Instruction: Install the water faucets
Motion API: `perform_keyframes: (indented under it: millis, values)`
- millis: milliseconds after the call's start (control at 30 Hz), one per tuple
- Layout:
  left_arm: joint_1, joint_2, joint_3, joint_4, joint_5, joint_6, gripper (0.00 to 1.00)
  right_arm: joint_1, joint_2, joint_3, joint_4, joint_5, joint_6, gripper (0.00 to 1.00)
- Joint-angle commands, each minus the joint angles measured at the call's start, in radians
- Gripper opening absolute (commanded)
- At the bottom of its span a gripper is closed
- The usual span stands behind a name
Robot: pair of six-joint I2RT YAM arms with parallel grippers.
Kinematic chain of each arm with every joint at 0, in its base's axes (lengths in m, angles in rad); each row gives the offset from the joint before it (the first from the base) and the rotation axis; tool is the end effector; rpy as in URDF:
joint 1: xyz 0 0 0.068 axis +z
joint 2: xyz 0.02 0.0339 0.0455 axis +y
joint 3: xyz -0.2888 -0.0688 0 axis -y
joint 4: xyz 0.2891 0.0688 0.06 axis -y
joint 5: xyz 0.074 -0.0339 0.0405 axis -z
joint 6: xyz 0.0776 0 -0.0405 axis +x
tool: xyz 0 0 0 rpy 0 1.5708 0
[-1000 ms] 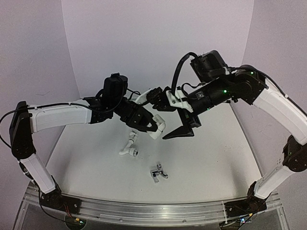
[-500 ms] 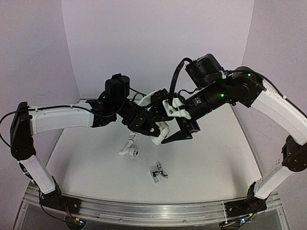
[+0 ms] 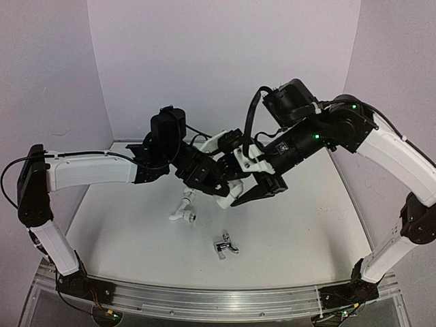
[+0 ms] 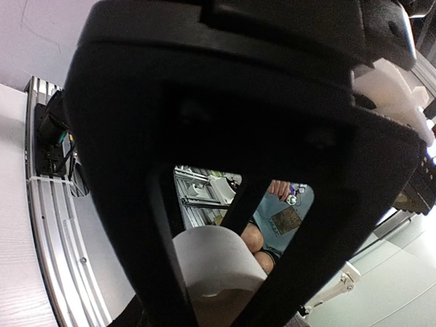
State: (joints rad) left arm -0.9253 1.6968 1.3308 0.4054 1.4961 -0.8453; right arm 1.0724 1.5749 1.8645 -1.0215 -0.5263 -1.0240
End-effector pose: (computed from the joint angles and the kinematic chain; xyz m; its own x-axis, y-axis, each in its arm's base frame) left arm 0.1953 -0.3880 0.3557 -0.4774 0.5410 -0.6924 0.4550 -0.5219 -0.7215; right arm 0.1503 0.3577 0.4481 0.6352 -0.3779 -0.6736 -0.7607 -0.4572 -0.4609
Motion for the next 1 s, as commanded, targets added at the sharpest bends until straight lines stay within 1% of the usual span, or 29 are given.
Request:
perform_keyframes:
  millis: [0, 67, 167, 267, 367, 433, 533, 600, 667, 733, 833, 900, 967]
  values:
    - [0.0, 0.009, 0.023, 0.093, 0.097, -0.04, 0.26, 0.009, 0.005, 0.048, -0.01, -0.035, 0.006, 0.49]
    - [0.0, 0.009, 0.02, 0.091, 0.096, -0.041, 0.31, 0.009, 0.006, 0.049, -0.01, -0.033, 0.008, 0.45]
    - [0.004, 0.002, 0.017, 0.048, 0.089, -0.017, 0.46, 0.009, 0.003, 0.042, -0.006, -0.025, 0.015, 0.39]
    - [0.033, -0.027, 0.01, -0.086, 0.051, 0.094, 0.63, 0.009, -0.005, 0.027, 0.006, -0.007, 0.032, 0.36]
    - [0.097, -0.089, -0.002, -0.254, -0.017, 0.216, 0.85, 0.007, -0.023, -0.004, 0.025, 0.022, 0.06, 0.33]
    - [0.148, -0.144, -0.015, -0.342, -0.071, 0.274, 0.94, -0.004, -0.036, -0.036, 0.047, 0.043, 0.085, 0.32]
    - [0.2, -0.222, -0.012, -0.507, -0.209, 0.389, 0.97, -0.037, -0.06, -0.099, 0.081, 0.082, 0.133, 0.31]
    - [0.221, -0.272, 0.003, -0.641, -0.353, 0.458, 1.0, -0.083, -0.07, -0.142, 0.099, 0.111, 0.174, 0.31]
    - [0.227, -0.313, 0.019, -0.758, -0.552, 0.515, 1.0, -0.141, -0.067, -0.18, 0.105, 0.146, 0.211, 0.31]
    - [0.23, -0.338, 0.031, -0.829, -0.753, 0.52, 1.0, -0.213, -0.049, -0.219, 0.103, 0.203, 0.251, 0.3]
    - [0.233, -0.357, 0.032, -0.901, -0.989, 0.492, 1.0, -0.342, -0.007, -0.298, 0.101, 0.288, 0.273, 0.3]
    - [0.235, -0.358, 0.021, -0.929, -1.113, 0.468, 1.0, -0.429, 0.04, -0.325, 0.101, 0.302, 0.278, 0.29]
    - [0.235, -0.351, 0.009, -0.949, -1.188, 0.447, 1.0, -0.532, 0.108, -0.328, 0.099, 0.318, 0.284, 0.28]
